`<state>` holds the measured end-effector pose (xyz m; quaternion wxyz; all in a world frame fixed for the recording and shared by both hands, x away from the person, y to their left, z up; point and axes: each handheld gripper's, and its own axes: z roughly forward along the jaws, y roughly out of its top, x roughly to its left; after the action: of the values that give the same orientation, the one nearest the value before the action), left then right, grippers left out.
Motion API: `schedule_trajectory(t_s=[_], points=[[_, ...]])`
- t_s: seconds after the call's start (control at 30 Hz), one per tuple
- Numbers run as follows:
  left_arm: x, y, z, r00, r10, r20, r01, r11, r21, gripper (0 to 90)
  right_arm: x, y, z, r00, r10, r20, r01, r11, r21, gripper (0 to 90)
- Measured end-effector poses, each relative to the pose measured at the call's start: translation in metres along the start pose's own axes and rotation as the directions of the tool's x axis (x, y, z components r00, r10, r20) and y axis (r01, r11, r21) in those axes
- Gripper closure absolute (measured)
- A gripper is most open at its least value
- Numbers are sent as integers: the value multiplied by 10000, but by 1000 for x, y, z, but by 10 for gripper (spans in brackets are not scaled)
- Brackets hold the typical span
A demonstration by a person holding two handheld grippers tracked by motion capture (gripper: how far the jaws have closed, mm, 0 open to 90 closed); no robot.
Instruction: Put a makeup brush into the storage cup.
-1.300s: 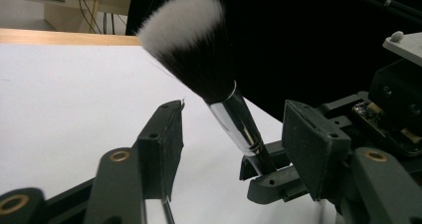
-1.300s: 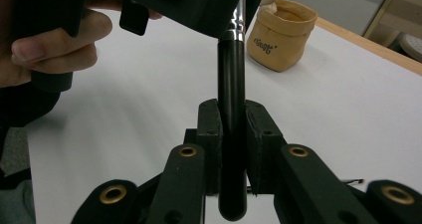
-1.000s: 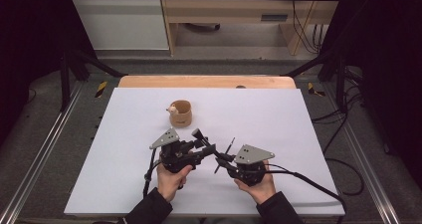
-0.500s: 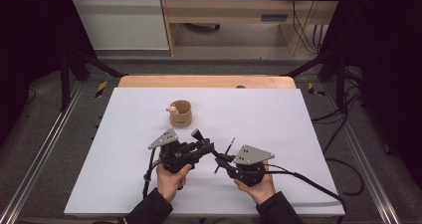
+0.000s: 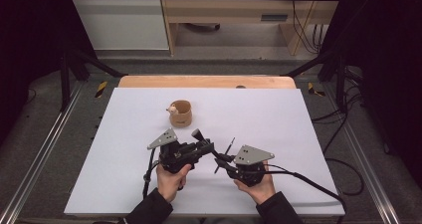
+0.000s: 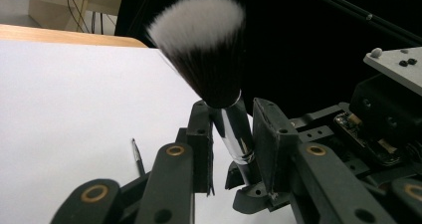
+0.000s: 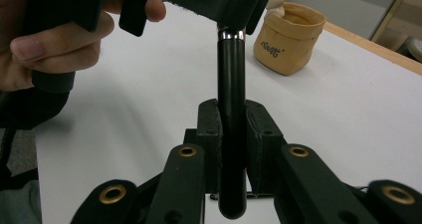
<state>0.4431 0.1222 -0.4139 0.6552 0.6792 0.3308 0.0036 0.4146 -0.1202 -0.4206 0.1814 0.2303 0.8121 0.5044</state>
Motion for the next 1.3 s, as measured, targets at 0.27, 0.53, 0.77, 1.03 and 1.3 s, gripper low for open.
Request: schedule_trajectory(t_s=[0.27, 0.53, 0.77, 1.03, 1.3], points=[[-2, 0, 0, 9999, 49, 102, -49, 10000, -34, 727, 0, 0, 1, 10000, 14, -44, -14, 10000, 0, 790], [-5, 0, 0, 9995, 199, 258, -198, 9998, -60, 759, 1, -1, 3, 10000, 19, -85, -18, 10000, 63, 787], [-7, 0, 0, 9991, 295, 314, -292, 9995, -79, 767, 1, -1, 2, 9999, 36, -113, -35, 10000, 43, 785], [-11, 2, -1, 9977, 641, 242, -641, 9979, -13, 769, 1, -1, 2, 9999, 48, -108, -48, 10000, 28, 776], [-11, 5, -5, 9952, 976, -33, -976, 9952, 44, 770, 0, 0, 1, 9997, 192, -165, -193, 9998, -44, 659]])
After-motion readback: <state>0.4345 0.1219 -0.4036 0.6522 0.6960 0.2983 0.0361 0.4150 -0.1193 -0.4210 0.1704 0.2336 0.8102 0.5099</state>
